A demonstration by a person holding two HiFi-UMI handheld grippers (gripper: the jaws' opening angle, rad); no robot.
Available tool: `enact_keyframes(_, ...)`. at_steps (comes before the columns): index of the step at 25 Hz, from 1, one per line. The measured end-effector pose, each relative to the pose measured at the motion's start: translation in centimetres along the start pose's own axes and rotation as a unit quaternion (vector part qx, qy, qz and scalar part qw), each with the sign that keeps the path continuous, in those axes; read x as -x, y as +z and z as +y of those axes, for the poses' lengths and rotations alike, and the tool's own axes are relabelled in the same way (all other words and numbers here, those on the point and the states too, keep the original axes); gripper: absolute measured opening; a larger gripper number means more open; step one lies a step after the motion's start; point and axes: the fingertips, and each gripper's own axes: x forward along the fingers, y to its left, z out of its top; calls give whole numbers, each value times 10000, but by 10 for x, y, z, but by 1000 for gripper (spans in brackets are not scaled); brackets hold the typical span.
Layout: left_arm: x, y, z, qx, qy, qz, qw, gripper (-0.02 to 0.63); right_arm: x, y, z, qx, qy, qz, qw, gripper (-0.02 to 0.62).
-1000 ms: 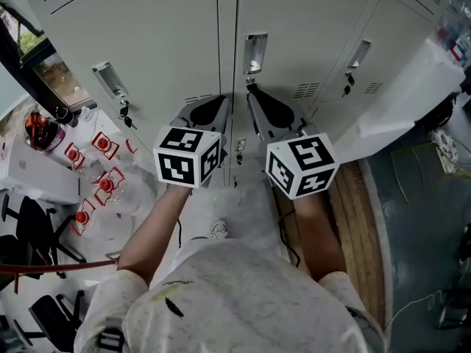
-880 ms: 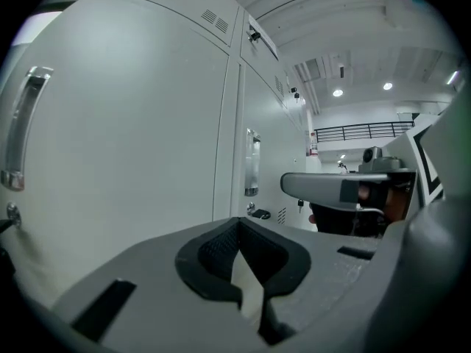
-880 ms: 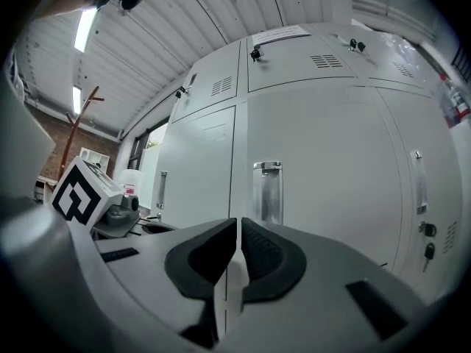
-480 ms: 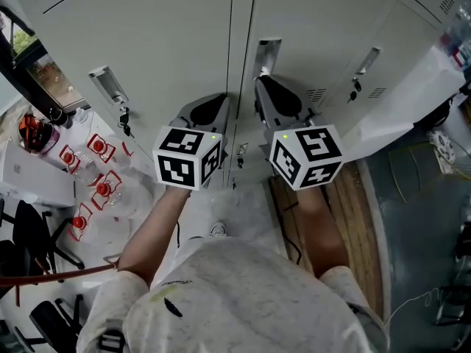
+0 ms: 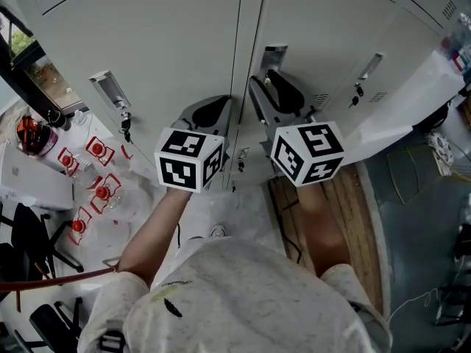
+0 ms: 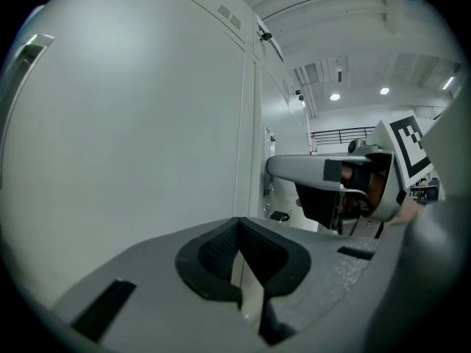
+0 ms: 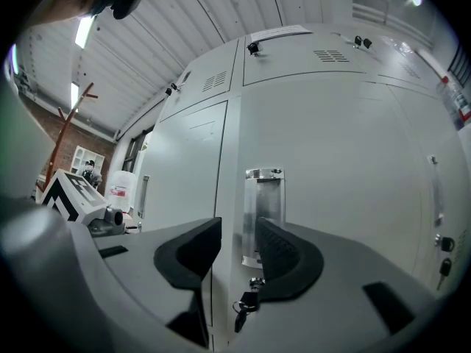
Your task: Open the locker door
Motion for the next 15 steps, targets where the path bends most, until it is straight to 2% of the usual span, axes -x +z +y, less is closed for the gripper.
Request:
enact_keyframes(5, 0, 0, 4, -12, -5, -21, 10000, 6, -7, 1, -2, 0, 1, -37, 10000, 156)
enact_keyframes(15, 3, 2, 8, 0, -2, -19, 10000, 6, -14, 1, 5, -68, 54, -97, 9999, 172)
